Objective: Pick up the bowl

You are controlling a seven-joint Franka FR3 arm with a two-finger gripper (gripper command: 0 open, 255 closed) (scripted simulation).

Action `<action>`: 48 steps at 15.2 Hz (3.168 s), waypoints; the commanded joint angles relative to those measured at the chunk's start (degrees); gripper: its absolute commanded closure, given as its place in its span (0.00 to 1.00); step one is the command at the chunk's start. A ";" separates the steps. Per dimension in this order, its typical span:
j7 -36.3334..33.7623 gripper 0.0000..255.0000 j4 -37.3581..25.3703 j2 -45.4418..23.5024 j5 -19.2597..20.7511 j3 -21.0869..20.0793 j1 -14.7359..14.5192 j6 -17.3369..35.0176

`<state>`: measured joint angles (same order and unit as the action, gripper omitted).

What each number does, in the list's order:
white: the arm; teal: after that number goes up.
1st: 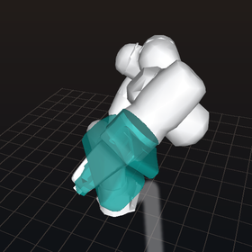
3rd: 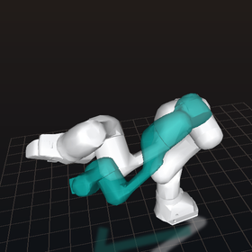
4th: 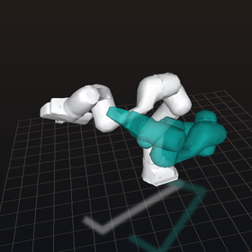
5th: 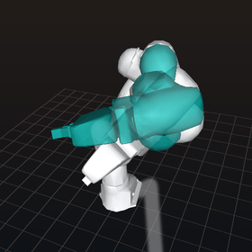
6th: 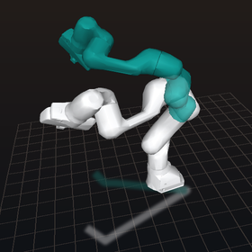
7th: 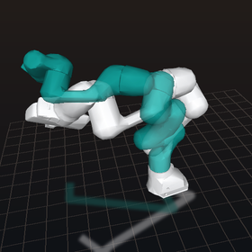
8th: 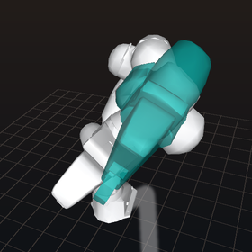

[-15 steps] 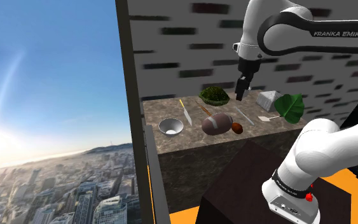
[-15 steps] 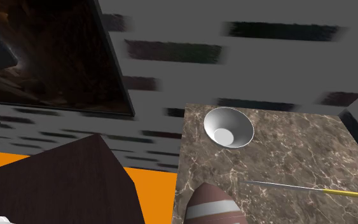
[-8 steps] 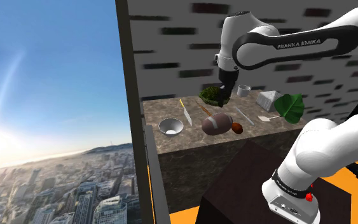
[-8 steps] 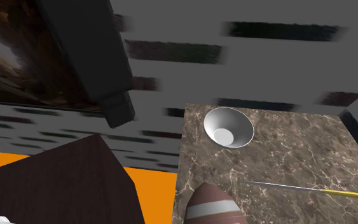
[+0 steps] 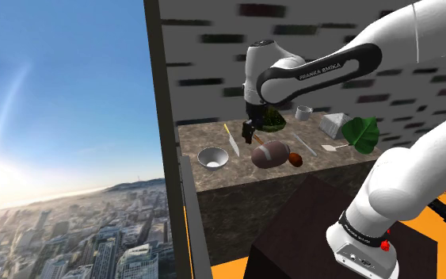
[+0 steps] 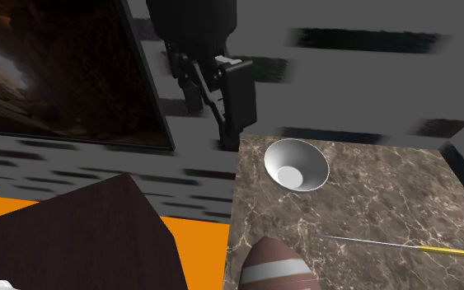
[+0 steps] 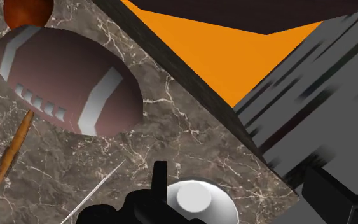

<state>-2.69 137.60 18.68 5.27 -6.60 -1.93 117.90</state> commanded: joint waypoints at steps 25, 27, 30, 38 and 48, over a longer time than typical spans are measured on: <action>-12.88 0.00 -34.29 -50.25 8.10 -1.27 -4.10 16.76; -13.14 0.00 -34.25 -51.29 8.38 -1.08 -4.22 17.82; -13.34 0.00 -34.26 -52.13 8.60 -0.93 -4.32 18.64; -13.35 1.00 -34.28 -52.20 8.61 -0.92 -4.32 18.69; -12.30 1.00 -34.55 -48.06 7.48 -1.66 -3.86 14.35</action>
<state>-15.11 102.99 -29.84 12.87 -8.19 -5.85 132.66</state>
